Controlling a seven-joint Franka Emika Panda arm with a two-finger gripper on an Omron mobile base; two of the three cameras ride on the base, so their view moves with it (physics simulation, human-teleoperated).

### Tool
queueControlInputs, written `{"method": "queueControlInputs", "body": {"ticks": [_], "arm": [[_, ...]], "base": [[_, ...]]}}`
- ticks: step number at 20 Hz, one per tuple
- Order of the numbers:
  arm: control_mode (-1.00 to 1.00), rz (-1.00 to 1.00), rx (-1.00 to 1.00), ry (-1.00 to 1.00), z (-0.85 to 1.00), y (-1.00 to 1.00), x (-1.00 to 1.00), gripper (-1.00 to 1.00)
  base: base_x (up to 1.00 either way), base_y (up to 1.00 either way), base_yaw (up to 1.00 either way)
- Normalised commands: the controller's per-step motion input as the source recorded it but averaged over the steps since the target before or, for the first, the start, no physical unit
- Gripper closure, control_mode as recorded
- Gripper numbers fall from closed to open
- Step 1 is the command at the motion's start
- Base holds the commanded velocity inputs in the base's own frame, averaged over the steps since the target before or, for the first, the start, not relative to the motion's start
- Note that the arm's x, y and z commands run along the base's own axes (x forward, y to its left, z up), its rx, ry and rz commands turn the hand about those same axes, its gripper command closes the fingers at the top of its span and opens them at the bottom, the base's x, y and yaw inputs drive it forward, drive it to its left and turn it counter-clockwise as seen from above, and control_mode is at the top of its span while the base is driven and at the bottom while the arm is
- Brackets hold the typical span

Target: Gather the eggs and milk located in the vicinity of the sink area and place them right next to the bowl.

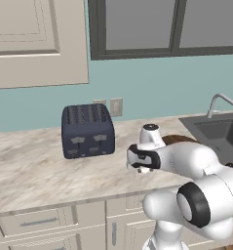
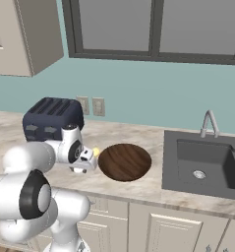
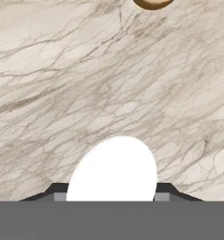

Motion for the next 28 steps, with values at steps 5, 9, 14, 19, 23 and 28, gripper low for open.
{"method": "queueControlInputs", "body": {"ticks": [5,9,14,19,23,28], "arm": [[-1.0,0.0,-0.07,-0.01,0.26,-0.04,0.0,1.0],[-1.0,0.0,-0.13,0.0,0.06,-0.14,0.04,1.0],[-1.0,0.0,-0.07,0.01,0.0,-0.06,0.2,1.0],[-1.0,0.0,0.0,0.07,0.0,0.0,0.34,1.0],[-1.0,0.0,-0.01,0.11,0.0,0.0,0.39,1.0],[-1.0,0.0,-0.07,0.11,0.0,0.0,0.45,1.0]], "base": [[0.0,0.0,0.0],[0.0,0.0,0.0],[0.0,0.0,0.0],[0.0,0.0,0.0],[0.0,0.0,0.0],[0.0,0.0,0.0]]}}
